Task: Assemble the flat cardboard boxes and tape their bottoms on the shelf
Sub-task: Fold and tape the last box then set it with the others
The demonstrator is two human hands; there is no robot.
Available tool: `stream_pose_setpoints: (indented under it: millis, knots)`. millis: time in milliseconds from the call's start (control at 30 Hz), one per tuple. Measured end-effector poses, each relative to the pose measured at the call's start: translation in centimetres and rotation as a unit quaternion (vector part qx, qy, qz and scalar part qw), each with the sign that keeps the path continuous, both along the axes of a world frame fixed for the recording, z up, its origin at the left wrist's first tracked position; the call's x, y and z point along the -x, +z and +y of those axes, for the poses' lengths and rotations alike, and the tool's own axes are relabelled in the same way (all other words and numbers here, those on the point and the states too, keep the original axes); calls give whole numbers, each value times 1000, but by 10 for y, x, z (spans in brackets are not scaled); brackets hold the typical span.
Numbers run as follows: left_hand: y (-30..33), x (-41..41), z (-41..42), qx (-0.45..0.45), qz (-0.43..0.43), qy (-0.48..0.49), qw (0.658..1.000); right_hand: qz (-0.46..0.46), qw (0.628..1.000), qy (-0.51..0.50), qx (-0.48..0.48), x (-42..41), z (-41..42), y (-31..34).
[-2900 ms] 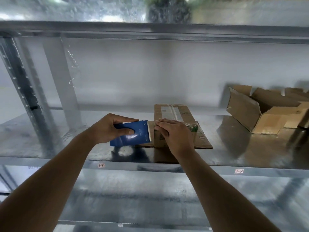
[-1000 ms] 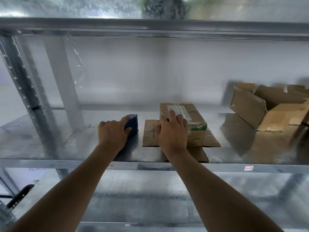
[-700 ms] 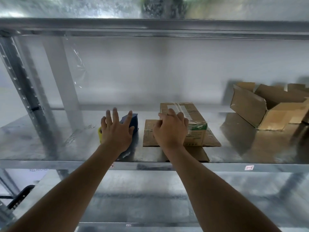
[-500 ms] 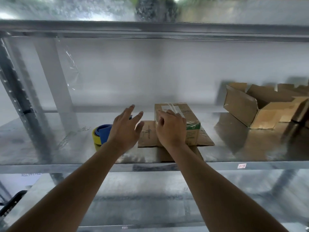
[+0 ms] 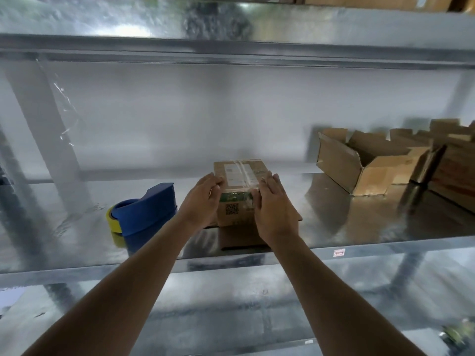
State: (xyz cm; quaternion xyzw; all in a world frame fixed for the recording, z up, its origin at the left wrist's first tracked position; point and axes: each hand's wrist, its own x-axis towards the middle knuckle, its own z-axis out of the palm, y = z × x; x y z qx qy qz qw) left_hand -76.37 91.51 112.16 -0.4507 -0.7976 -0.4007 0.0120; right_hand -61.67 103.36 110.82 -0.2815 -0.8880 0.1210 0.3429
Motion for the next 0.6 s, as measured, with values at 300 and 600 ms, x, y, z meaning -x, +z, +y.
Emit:
stream_pose_setpoints:
  millis: [300, 600]
  knots:
    - [-2, 2, 13, -104, -165, -14, 981, 112, 988, 17, 101, -10, 17, -4]
    - [-7, -4, 16, -135, -170, -17, 976, 115, 977, 12, 177, -12, 24, -13]
